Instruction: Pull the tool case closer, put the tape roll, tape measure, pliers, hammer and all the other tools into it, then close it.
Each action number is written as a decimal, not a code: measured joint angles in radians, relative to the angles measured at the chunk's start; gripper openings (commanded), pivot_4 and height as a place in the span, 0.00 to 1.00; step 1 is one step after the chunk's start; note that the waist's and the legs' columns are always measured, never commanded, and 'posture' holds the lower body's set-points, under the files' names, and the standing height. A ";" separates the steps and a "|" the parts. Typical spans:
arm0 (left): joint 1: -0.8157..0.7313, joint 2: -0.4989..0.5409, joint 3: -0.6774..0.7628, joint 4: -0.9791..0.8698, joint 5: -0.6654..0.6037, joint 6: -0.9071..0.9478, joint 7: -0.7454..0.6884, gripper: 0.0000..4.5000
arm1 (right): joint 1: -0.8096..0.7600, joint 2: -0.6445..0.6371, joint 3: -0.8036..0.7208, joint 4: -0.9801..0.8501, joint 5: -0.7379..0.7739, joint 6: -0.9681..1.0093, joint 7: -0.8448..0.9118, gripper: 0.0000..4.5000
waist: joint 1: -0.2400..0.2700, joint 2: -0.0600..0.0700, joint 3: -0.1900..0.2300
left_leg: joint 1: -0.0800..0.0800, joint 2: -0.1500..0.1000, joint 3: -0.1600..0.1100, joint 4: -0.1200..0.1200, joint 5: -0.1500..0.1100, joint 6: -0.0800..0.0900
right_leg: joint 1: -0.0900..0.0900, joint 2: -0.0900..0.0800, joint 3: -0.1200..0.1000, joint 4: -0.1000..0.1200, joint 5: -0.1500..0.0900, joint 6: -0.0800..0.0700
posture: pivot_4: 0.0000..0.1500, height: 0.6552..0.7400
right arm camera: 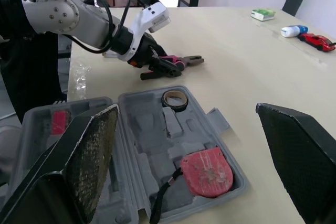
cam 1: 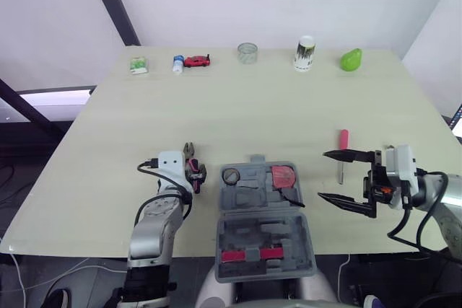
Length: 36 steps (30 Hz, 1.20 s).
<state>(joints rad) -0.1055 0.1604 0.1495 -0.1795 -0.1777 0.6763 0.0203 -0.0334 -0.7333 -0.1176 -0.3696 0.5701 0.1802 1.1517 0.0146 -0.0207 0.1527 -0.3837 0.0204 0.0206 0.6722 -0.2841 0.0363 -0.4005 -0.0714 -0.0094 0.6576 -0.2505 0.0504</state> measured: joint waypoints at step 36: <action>-0.091 0.294 -0.045 -0.054 -0.010 0.087 -0.297 0.58 | -0.068 0.053 0.044 0.035 -0.035 0.004 -0.050 1.00 | -0.001 -0.001 0.001 | 0.000 0.000 -0.001 0.000 0.000 0.000 | 0.000 0.000 -0.001 0.000 0.000 0.000 | 1.00 1.00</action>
<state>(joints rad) -0.1962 0.4542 0.1041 -0.2334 -0.1878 0.7635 -0.2771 -0.1009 -0.6803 -0.0736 -0.3349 0.5356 0.1846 1.1021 0.0140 -0.0213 0.1534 -0.3839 0.0207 0.0199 0.6722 -0.2839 0.0361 -0.4006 -0.0713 -0.0104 0.6576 -0.2506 0.0502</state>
